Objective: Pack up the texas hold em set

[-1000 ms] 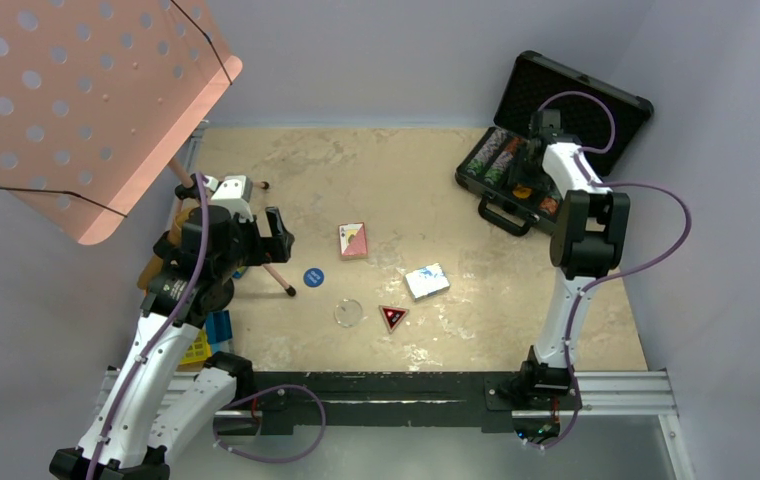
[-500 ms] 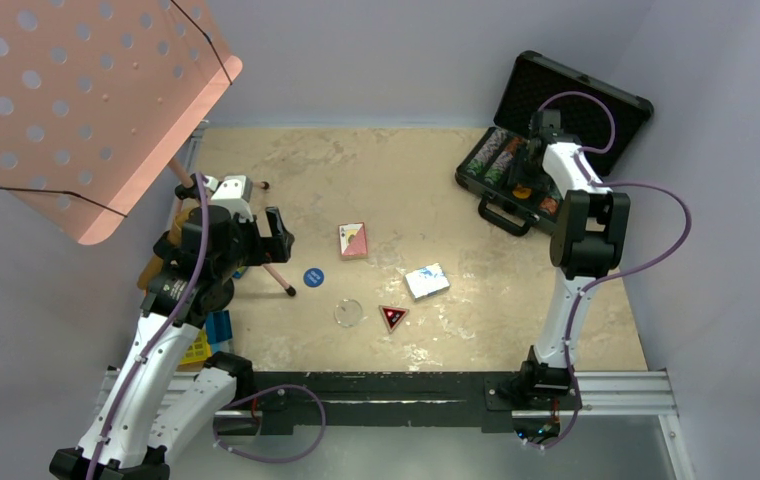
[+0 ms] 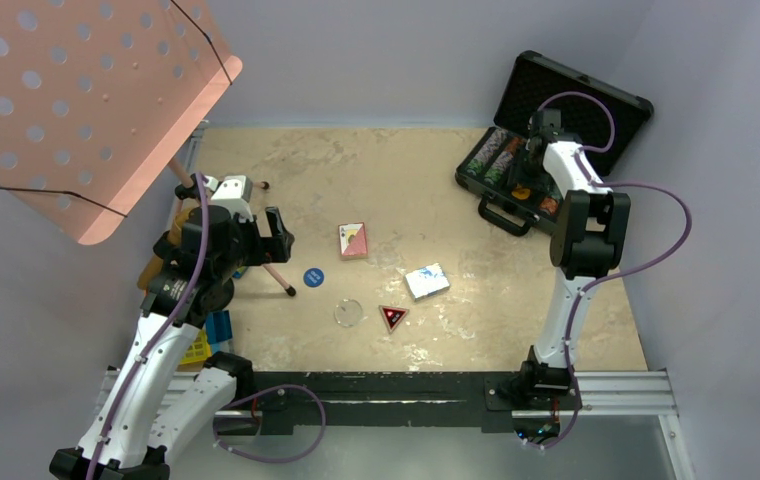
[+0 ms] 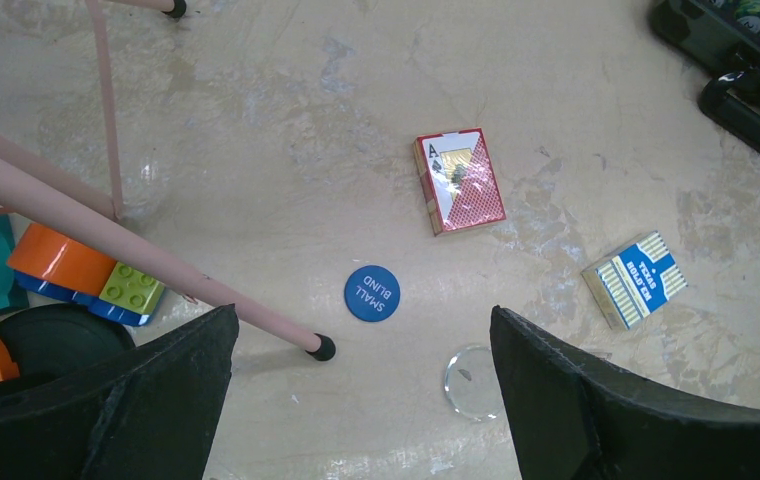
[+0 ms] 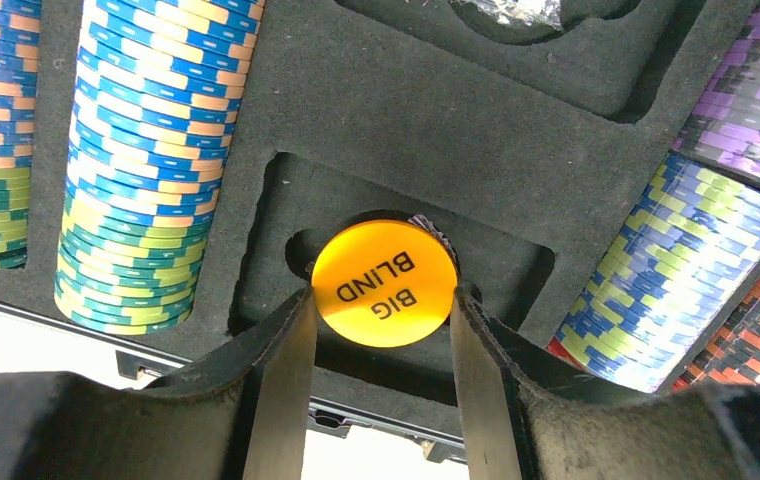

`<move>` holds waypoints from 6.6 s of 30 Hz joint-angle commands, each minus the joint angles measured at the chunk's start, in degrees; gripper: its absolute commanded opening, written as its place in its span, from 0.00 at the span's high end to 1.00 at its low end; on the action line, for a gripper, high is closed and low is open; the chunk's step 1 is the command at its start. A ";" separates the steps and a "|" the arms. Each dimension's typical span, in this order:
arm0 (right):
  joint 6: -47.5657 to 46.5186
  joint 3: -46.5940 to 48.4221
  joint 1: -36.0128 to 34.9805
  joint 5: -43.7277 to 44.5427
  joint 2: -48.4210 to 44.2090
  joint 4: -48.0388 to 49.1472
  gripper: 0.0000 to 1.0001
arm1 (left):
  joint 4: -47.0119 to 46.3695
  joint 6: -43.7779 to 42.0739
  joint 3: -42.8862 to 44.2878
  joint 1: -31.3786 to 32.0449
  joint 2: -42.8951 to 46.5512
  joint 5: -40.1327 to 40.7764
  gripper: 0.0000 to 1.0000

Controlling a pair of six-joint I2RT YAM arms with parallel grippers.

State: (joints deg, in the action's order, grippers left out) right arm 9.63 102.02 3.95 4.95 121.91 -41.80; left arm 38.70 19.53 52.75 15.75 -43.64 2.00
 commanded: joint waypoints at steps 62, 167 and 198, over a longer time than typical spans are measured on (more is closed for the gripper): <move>0.61 -1.45 -0.25 0.58 -0.85 3.82 0.69 | -1.05 0.16 0.25 -0.37 0.83 0.08 0.00; -3.58 -5.43 -66.35 4.46 6.86 24.43 0.36 | -5.66 -1.51 -3.65 -2.12 13.75 3.71 0.03; 0.34 -3.67 -64.56 -0.78 11.07 15.94 0.43 | -5.48 -1.34 -3.71 -2.12 14.50 4.32 0.03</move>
State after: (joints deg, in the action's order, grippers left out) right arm 8.14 98.50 -61.30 6.50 129.27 -19.88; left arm 35.24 18.44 49.01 13.98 -29.58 5.48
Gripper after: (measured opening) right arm 0.593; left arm 0.975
